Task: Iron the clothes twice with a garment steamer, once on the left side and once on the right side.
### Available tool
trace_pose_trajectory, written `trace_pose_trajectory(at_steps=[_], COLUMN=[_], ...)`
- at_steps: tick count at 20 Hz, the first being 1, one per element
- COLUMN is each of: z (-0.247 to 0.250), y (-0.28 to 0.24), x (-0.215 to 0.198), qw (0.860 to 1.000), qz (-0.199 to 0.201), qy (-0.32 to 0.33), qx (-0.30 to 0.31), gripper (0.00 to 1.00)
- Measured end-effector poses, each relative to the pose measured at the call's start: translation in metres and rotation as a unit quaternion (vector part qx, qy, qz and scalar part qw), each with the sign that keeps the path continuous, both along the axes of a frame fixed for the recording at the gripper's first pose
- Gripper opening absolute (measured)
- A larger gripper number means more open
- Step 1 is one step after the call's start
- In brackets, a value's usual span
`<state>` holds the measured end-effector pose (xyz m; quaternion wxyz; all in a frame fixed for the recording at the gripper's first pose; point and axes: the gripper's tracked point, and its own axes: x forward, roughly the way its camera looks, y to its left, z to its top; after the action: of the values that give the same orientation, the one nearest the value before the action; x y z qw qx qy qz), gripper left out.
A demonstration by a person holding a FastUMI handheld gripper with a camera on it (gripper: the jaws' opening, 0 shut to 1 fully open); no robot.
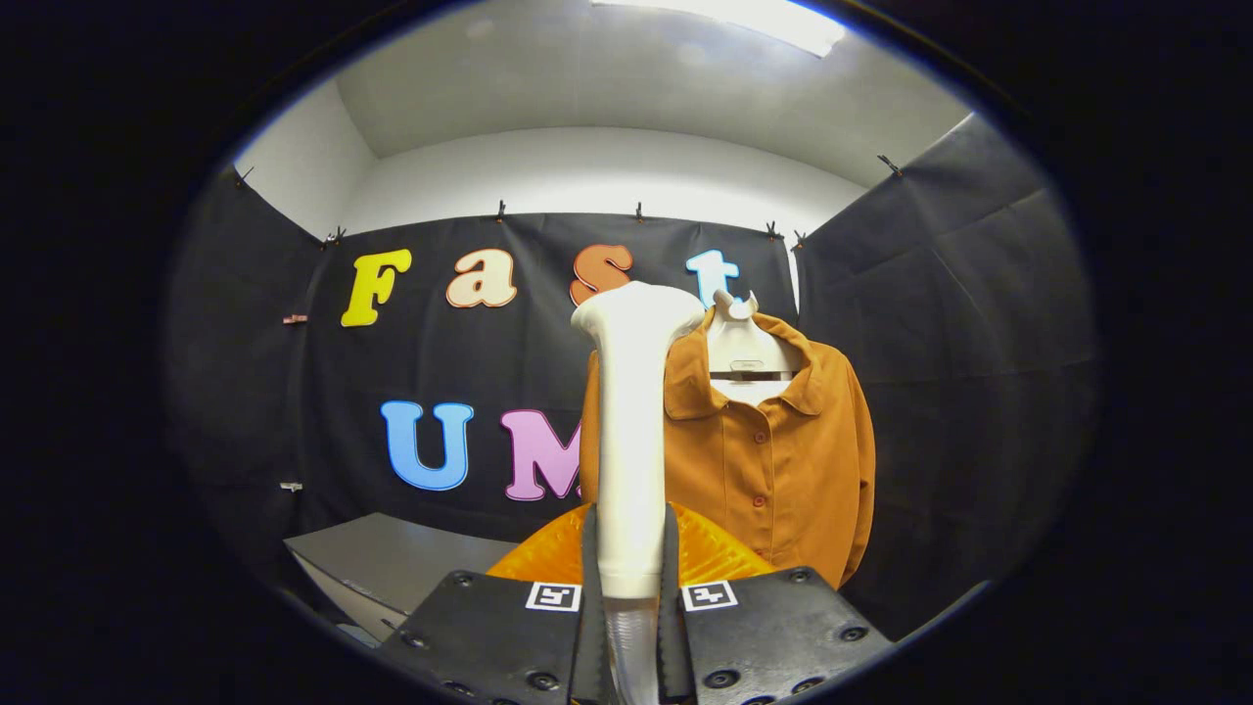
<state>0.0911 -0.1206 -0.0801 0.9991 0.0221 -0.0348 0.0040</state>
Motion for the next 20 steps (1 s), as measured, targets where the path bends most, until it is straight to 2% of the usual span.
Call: trace_pose_trajectory(at_steps=[12, 20], z=[-0.077, -0.124], y=[-0.047, -0.047], x=[0.071, 0.065], qw=[0.999, 0.997], qz=[-0.001, 0.009], qy=[0.044, 0.078], qx=[0.017, 0.016], gripper=[0.23, 0.23])
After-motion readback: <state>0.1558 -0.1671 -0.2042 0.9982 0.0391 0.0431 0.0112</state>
